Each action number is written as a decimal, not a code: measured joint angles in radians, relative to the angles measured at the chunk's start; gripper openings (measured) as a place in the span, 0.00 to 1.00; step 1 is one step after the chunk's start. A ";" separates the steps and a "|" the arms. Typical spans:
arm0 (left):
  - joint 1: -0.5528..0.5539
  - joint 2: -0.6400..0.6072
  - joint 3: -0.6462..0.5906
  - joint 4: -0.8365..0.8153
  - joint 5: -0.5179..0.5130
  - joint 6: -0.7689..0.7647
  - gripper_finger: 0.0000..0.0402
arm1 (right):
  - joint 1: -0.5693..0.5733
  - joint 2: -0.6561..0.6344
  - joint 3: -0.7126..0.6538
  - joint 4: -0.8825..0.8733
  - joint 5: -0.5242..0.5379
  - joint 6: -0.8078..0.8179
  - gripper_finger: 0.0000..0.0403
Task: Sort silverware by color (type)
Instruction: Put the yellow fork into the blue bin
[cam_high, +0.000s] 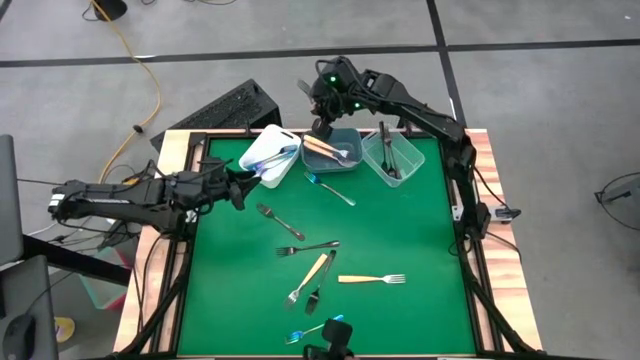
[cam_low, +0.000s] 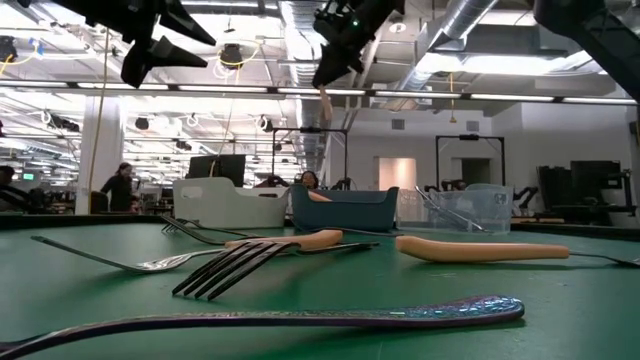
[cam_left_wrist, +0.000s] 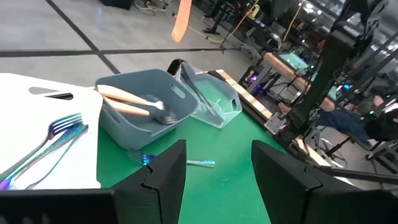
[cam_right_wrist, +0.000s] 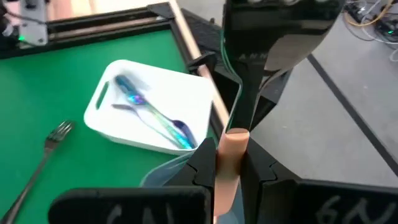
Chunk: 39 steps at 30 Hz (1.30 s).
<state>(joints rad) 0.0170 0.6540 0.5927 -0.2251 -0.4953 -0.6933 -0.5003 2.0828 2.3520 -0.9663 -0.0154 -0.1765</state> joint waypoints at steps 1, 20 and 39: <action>0.000 0.000 0.000 -0.007 0.000 0.000 0.41 | -0.006 0.000 -0.007 0.010 0.000 0.001 0.10; 0.000 0.000 0.000 -0.057 -0.008 -0.037 0.41 | -0.023 0.000 -0.253 0.144 0.018 -0.016 0.10; 0.000 0.000 0.000 -0.096 -0.029 -0.107 0.41 | -0.085 0.001 -0.479 0.148 0.025 -0.120 0.10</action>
<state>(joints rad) 0.0166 0.6544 0.5926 -0.3211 -0.5244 -0.8006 -0.5851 2.0836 1.8733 -0.8184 0.0095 -0.2967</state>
